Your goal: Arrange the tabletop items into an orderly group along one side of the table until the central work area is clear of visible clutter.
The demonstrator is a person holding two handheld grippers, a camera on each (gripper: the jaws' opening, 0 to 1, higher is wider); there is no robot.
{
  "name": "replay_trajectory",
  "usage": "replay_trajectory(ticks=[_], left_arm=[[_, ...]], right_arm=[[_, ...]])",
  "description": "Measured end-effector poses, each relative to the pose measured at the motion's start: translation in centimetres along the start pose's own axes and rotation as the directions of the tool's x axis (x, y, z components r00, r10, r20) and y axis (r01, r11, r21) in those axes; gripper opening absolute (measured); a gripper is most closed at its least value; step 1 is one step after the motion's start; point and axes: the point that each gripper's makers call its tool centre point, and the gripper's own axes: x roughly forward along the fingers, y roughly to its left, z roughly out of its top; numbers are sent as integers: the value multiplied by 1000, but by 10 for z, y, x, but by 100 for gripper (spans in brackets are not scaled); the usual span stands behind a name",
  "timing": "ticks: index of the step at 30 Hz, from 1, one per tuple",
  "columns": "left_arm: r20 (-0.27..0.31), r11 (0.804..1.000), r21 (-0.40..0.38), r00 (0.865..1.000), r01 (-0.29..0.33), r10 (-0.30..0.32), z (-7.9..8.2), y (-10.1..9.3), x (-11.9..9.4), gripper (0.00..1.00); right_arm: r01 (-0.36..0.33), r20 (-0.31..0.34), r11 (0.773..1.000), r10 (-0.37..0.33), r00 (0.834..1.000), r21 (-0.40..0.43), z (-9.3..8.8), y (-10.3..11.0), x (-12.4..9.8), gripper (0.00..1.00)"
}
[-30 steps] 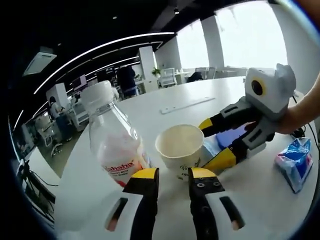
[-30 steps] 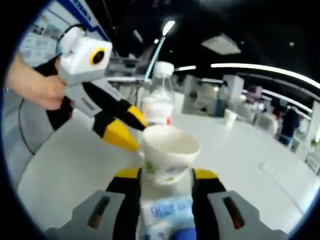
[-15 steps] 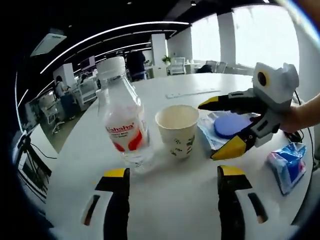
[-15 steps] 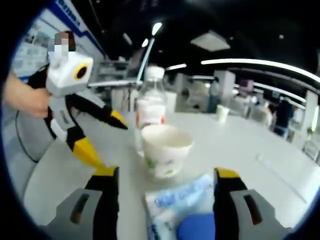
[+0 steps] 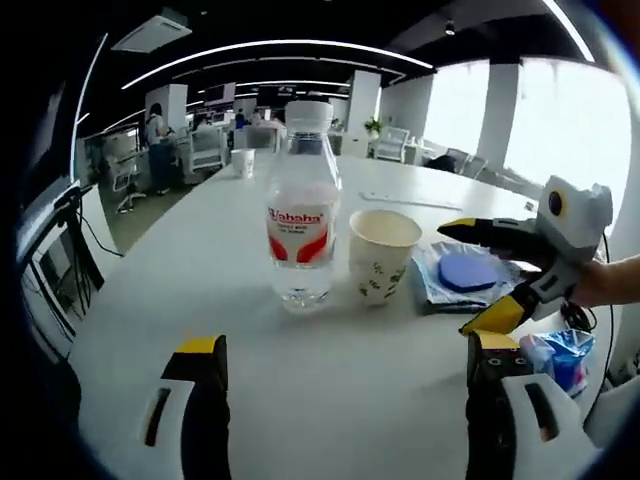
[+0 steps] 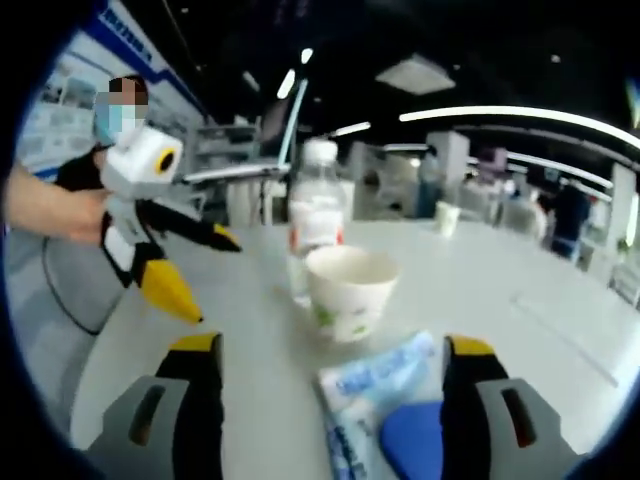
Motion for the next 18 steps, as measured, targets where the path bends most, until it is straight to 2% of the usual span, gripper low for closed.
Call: replay_trajectory(ticks=[4,10,14,18], left_arm=[[44,1000,7,999,2,-2,13,0,-4,99],[69,1000,21,998,6,-7,23,-9,-12,99],[88,999,37,996,15,-18,28,-34,-21,99],[86,999,38,996,30,-34,24,-46,-20,99]], right_arm=[[-16,-11,1000,16,1000,-22,1,6,-5,89],[9,-9,1000,-9,1000,2,3,1,-22,89],[38,-7,999,-38,999,-1,3,-3,-45,88],[64,-6,998,-64,998,12,-1,-7,-67,88]])
